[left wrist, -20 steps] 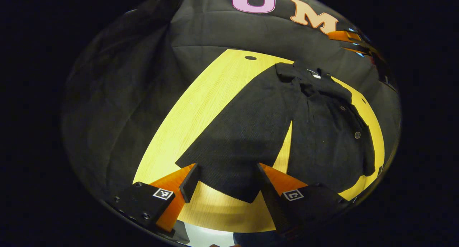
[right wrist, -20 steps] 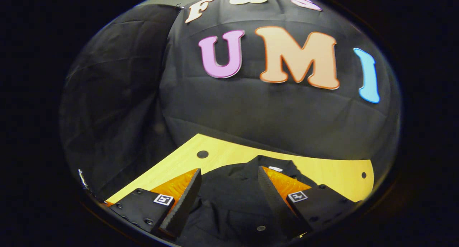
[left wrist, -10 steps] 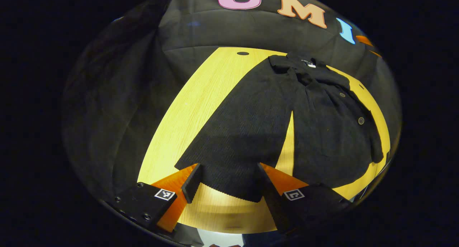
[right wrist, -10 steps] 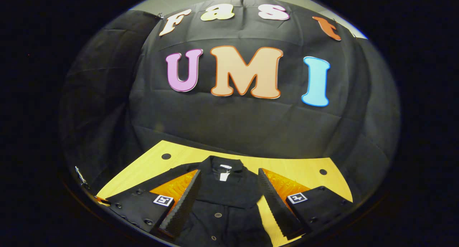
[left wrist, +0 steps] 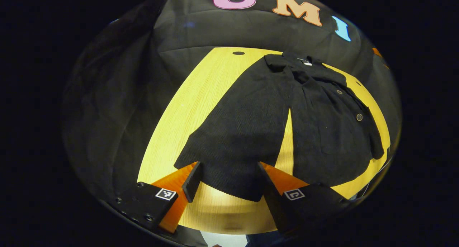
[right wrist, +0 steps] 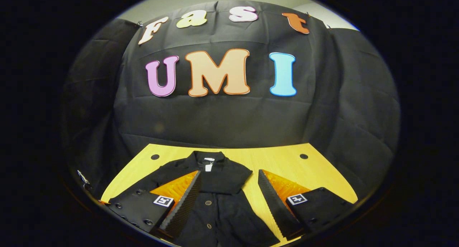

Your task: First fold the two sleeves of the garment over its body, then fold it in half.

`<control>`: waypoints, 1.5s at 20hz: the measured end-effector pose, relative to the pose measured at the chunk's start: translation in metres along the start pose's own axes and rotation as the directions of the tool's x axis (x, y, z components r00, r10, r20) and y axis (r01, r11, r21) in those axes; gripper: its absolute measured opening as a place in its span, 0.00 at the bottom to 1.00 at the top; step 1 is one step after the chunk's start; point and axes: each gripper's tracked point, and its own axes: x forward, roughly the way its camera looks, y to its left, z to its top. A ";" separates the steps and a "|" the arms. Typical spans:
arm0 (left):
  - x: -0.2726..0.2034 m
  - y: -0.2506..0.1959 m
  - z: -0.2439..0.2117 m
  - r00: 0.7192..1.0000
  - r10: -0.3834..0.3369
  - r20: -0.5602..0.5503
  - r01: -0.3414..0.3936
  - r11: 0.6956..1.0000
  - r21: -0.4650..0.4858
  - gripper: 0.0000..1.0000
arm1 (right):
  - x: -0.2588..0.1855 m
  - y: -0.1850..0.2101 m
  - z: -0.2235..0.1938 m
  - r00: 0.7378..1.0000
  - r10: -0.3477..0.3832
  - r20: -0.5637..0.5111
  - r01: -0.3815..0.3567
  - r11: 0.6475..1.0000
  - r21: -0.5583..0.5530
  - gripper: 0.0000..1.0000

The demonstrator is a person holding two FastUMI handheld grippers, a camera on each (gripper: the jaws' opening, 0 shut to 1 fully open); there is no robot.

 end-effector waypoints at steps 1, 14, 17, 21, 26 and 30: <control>0.001 -0.001 0.000 1.000 -0.006 0.001 0.006 1.000 0.005 0.91 | -0.004 -0.002 -0.005 1.000 -0.002 -0.008 0.002 1.000 0.021 0.99; 0.008 -0.005 0.012 0.996 -0.063 0.061 0.060 0.997 0.056 0.35 | -0.033 -0.020 -0.026 0.998 -0.064 -0.016 0.065 0.992 0.105 0.98; 0.011 -0.002 0.015 0.996 -0.040 0.083 0.038 0.999 0.026 0.09 | -0.036 -0.021 -0.030 0.998 -0.067 -0.021 0.069 0.993 0.097 0.98; 0.013 -0.003 0.015 0.994 -0.032 0.109 0.028 0.999 0.035 0.04 | -0.040 -0.021 -0.036 0.998 -0.058 -0.028 0.061 0.993 0.105 1.00; 0.014 -0.003 0.015 0.993 -0.024 0.117 0.017 0.998 0.061 0.00 | -0.043 -0.021 -0.043 0.998 -0.046 -0.043 0.050 0.992 0.116 0.99; 0.012 -0.008 0.018 0.994 -0.065 0.089 0.061 0.997 0.051 0.00 | -0.048 -0.024 -0.047 0.997 -0.054 -0.051 0.060 0.992 0.111 0.99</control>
